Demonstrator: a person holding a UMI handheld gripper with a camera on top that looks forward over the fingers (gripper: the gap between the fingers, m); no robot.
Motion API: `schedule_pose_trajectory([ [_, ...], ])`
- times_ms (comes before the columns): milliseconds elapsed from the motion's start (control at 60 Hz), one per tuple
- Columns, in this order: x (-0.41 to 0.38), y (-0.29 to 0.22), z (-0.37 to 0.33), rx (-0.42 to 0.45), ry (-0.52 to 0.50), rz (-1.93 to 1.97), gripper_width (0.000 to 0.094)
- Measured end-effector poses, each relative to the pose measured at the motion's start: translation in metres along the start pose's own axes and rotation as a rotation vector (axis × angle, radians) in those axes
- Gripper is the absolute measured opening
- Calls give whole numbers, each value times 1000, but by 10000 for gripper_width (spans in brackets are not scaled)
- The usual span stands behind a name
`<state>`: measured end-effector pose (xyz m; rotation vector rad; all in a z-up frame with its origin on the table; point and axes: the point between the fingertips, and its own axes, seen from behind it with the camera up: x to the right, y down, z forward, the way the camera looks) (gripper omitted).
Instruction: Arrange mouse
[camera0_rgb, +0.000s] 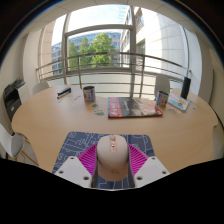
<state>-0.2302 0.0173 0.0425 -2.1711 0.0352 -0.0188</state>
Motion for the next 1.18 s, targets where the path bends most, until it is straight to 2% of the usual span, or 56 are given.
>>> schedule_pose_trajectory([
  [67, -2, 16, 10, -41, 7, -9, 443],
  [183, -9, 47, 14, -99, 3, -3, 565],
  [283, -9, 40, 1, -81, 5, -9, 866],
  [317, -8, 35, -7, -70, 15, -16, 825],
  [383, -6, 21, -29, -46, 33, -29, 856],
  [650, -26, -18, -154, 38, 27, -46, 846],
  [900, -33, 4, -259, 69, 42, -43, 845],
  [1183, -35, 35, -312, 59, 54, -33, 847],
])
